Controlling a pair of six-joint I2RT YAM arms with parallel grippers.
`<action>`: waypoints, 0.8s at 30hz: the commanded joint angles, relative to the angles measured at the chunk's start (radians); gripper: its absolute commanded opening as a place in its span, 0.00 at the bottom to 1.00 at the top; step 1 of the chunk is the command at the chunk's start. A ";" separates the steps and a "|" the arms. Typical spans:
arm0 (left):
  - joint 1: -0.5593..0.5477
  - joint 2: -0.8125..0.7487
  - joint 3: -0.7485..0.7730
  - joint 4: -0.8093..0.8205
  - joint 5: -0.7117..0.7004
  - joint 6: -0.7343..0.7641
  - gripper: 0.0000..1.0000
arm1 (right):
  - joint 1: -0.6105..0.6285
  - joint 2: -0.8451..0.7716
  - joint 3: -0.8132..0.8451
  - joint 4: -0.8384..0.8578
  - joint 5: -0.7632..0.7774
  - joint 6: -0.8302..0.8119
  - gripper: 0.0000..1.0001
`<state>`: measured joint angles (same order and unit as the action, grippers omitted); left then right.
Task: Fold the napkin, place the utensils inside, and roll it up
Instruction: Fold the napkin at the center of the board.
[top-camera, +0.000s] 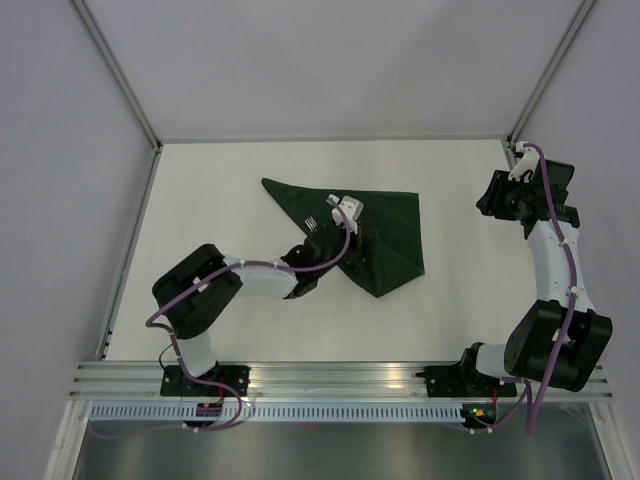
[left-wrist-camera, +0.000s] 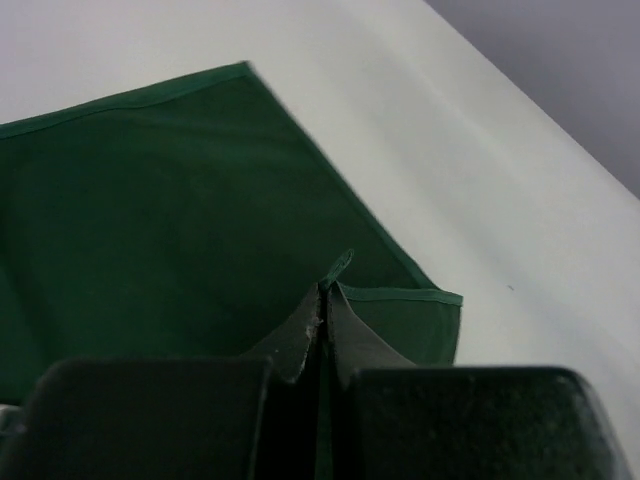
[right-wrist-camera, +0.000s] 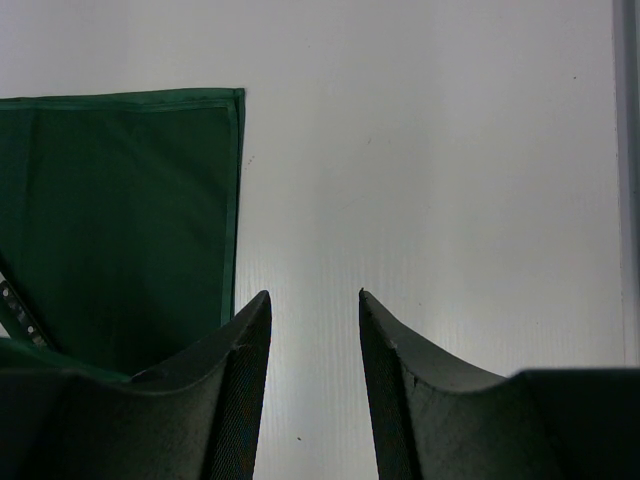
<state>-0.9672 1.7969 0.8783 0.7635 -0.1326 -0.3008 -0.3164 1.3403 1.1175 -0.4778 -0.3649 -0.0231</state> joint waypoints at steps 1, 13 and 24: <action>0.093 -0.045 -0.013 -0.073 -0.016 -0.187 0.02 | 0.004 -0.013 -0.005 0.021 0.000 0.005 0.47; 0.338 -0.021 -0.013 -0.159 0.025 -0.305 0.02 | 0.005 -0.013 -0.007 0.021 0.001 0.002 0.47; 0.407 0.013 -0.027 -0.171 0.044 -0.320 0.02 | 0.005 -0.015 -0.010 0.021 0.003 0.002 0.47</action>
<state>-0.5735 1.7939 0.8608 0.5774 -0.1181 -0.5713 -0.3161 1.3403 1.1175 -0.4774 -0.3649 -0.0231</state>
